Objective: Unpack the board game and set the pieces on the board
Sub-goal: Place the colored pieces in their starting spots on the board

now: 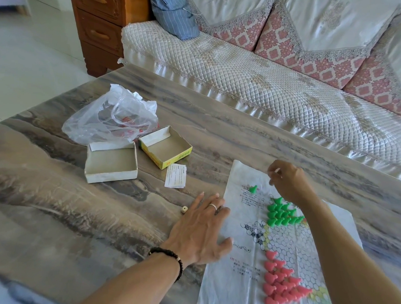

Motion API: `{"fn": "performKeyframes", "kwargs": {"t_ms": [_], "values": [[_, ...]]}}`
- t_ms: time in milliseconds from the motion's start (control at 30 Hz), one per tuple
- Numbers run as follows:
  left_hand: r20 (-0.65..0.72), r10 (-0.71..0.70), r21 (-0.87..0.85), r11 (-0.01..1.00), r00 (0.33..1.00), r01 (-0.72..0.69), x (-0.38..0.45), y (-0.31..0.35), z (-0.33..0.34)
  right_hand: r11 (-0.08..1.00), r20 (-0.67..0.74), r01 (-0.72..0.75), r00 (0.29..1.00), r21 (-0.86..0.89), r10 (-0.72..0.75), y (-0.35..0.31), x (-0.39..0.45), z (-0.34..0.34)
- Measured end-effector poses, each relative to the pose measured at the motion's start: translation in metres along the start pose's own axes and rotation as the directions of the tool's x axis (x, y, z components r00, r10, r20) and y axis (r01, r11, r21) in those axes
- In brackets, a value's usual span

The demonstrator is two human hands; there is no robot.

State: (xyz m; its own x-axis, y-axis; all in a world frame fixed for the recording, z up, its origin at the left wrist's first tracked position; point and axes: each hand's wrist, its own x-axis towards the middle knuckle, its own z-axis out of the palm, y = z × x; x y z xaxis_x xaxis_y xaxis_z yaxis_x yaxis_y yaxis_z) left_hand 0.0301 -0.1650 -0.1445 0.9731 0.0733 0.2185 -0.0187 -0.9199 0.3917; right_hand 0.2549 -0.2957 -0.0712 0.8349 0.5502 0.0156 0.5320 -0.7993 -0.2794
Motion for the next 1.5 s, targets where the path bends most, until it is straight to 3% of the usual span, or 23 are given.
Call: {"fn": "performKeyframes", "kwargs": {"t_ms": [367,1100,1367,1500], "values": [[0.025,-0.007,0.018,1.0,1.0,0.006,0.0,0.002,-0.002,0.999,-0.007,0.029,1.0,-0.016,-0.029,0.015,-0.022,-0.017],[0.013,-0.001,0.003,1.0,1.0,0.001,0.0,0.001,-0.002,0.982,0.194,0.102,0.978,-0.156,-0.071,0.007,-0.03,-0.019],[0.01,-0.002,-0.004,1.0,1.0,0.002,0.001,0.0,-0.001,0.983,0.186,0.106,0.98,-0.15,-0.077,0.009,-0.032,-0.015],[0.014,-0.004,0.001,1.0,1.0,0.004,0.001,0.0,0.001,0.989,0.118,0.102,0.989,-0.104,-0.09,0.007,-0.03,-0.015]]}}
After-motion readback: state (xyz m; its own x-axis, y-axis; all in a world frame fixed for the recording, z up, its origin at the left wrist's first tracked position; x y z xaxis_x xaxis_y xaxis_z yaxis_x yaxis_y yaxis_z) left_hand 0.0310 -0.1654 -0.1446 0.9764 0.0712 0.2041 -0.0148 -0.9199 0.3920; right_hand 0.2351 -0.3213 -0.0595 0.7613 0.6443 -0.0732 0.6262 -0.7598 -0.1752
